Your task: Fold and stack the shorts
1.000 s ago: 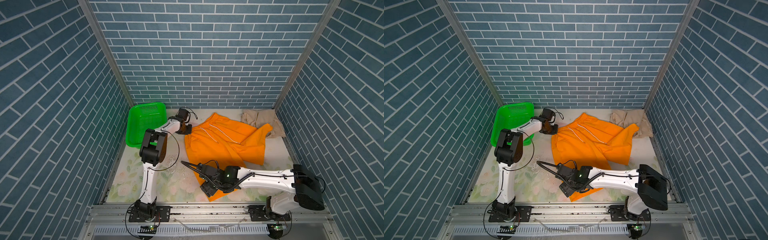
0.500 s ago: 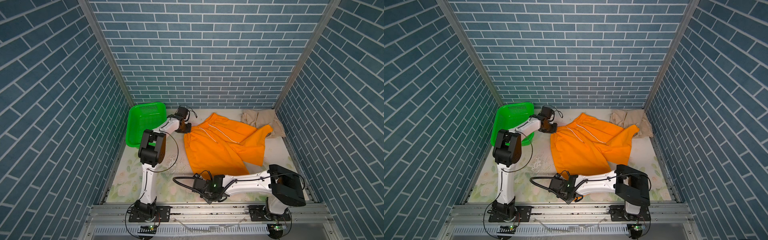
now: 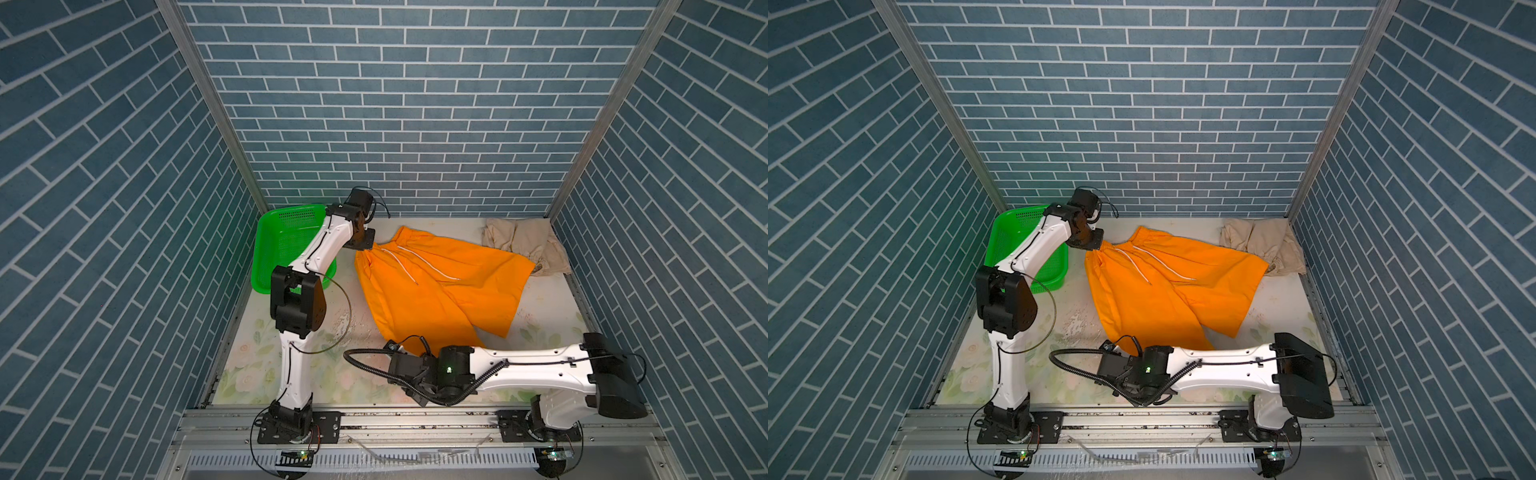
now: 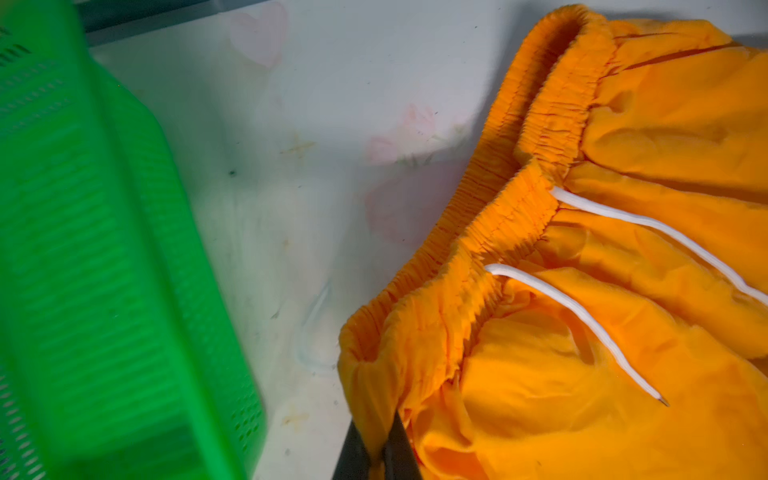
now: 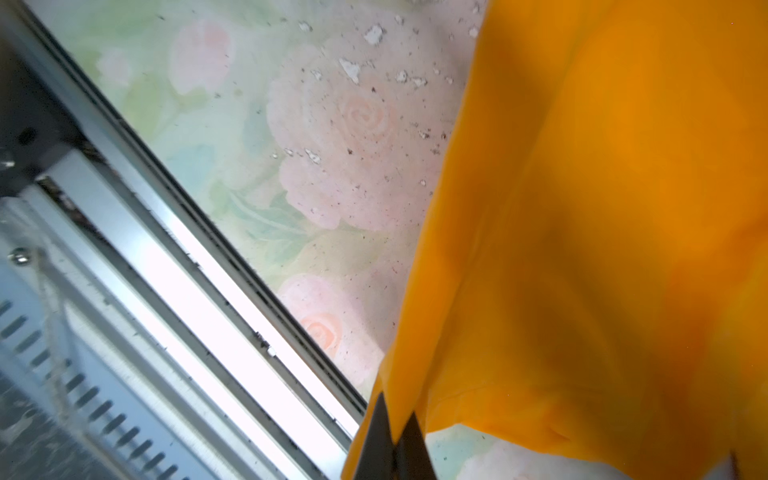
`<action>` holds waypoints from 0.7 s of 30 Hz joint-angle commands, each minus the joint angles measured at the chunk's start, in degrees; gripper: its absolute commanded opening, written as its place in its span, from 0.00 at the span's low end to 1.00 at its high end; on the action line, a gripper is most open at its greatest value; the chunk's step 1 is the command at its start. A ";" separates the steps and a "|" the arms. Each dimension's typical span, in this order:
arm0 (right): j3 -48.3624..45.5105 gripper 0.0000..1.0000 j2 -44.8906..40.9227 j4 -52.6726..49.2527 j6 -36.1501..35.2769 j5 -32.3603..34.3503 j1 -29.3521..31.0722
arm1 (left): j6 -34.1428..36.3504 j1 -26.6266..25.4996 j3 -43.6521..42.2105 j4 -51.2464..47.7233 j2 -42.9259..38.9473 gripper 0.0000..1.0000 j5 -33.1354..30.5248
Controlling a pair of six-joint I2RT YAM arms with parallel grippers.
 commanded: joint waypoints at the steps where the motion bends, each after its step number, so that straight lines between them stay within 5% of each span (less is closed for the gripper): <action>1: 1.13 0.00 -3.49 -9.70 -2.12 4.07 1.68 | 2.03 0.67 0.13 -10.60 -5.32 0.00 -6.68; 12: 11.29 0.00 -6.81 -26.59 1.88 17.62 10.65 | 0.81 0.67 -12.67 -17.61 -21.84 0.00 -8.38; 21: 4.62 0.00 -22.43 -25.60 2.35 35.22 4.82 | -2.35 0.58 -21.82 -20.32 -32.82 0.00 -9.44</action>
